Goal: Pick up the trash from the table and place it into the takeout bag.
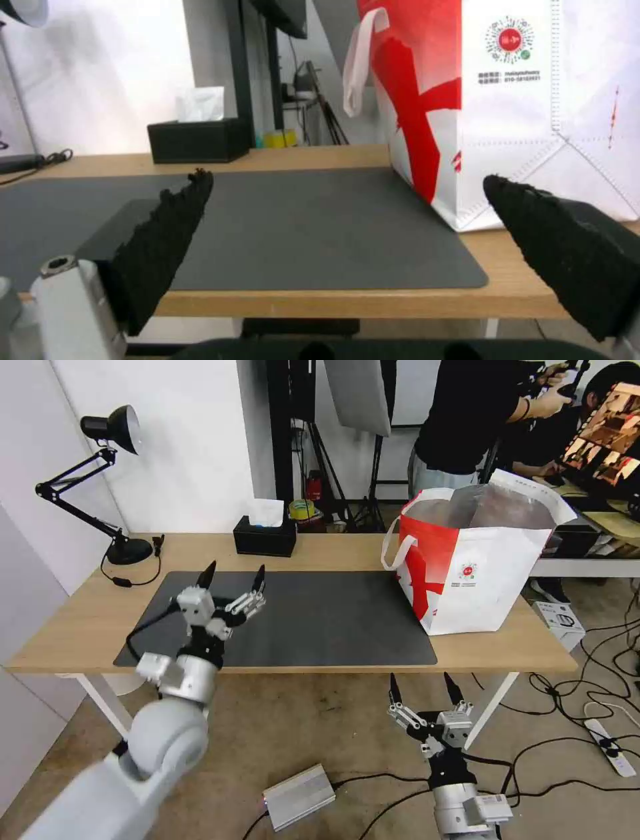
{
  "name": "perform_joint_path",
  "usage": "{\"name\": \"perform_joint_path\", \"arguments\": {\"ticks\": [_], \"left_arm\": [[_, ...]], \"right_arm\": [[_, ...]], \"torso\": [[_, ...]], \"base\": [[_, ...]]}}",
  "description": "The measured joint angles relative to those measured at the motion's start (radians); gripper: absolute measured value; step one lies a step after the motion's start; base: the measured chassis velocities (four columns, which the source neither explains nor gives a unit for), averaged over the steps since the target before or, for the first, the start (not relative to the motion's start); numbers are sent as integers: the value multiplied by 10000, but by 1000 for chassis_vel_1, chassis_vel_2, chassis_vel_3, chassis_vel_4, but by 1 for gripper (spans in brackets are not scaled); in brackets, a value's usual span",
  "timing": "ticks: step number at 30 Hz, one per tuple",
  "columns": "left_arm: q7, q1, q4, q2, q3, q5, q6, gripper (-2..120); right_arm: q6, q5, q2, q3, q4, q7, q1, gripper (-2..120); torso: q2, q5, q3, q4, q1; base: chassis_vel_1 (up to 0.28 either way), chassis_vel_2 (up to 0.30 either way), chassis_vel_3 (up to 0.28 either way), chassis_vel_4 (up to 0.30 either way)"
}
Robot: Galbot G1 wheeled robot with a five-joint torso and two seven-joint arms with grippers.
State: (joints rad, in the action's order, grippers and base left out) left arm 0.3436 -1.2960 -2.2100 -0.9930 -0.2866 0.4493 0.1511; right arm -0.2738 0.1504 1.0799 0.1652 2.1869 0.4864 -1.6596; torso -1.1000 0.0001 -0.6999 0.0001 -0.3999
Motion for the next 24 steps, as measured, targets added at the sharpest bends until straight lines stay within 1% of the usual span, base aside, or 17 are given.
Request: {"name": "perform_joint_path", "arguments": {"ticks": [1,2,4,5,9,10,12,14,15,18,19,24], "left_arm": [[0,0,0,0,0,0,0,100],[-67,-545,-103,-331,-224,-416,118,100],[-141,-1239,-201,-761,-514,-969,347,100],[-141,-1239,-201,-761,-514,-969,347,100],[-181,-2241,-387,-1311,-1043,-1817,816,100],[-181,-2241,-387,-1311,-1043,-1817,816,100],[-181,-2715,-467,-1551,-1218,-2362,1060,100],[-180,-3006,-466,-1756,-1313,-2919,1302,100],[-180,-3006,-466,-1756,-1313,-2919,1302,100],[-157,-3265,-322,-2177,-1423,-3598,1596,100],[-157,-3265,-322,-2177,-1423,-3598,1596,100],[21,-3604,-105,-2733,-1320,-4296,1991,100]], "right_arm": [[0,0,0,0,0,0,0,100],[0,0,1,0,0,0,0,100],[0,0,0,0,1,0,0,100],[0,0,0,0,1,0,0,100],[0,0,0,0,0,0,0,100],[0,0,0,0,0,0,0,100],[0,0,1,0,0,0,0,100],[0,0,0,0,0,0,0,100],[0,0,0,0,0,0,0,100],[0,0,1,0,0,0,-1,100],[0,0,1,0,0,0,-1,100],[0,0,0,0,0,0,-1,100]], "torso": [[0,0,0,0,0],[0,0,0,0,0],[-1,-1,0,1,0],[-1,-1,0,1,0],[0,0,-1,-1,0],[0,0,-1,-1,0],[-1,0,0,0,0],[0,0,0,0,0],[0,0,0,0,0],[-1,0,0,-1,0],[-1,0,0,-1,0],[0,0,-1,-1,0]], "base": [[0,0,0,0],[0,0,0,0],[0,0,0,0],[0,0,0,0],[0,0,0,0],[0,0,0,0],[0,0,0,0],[0,0,0,0],[0,0,0,0],[0,0,0,0],[0,0,0,0],[0,0,0,0]]}}
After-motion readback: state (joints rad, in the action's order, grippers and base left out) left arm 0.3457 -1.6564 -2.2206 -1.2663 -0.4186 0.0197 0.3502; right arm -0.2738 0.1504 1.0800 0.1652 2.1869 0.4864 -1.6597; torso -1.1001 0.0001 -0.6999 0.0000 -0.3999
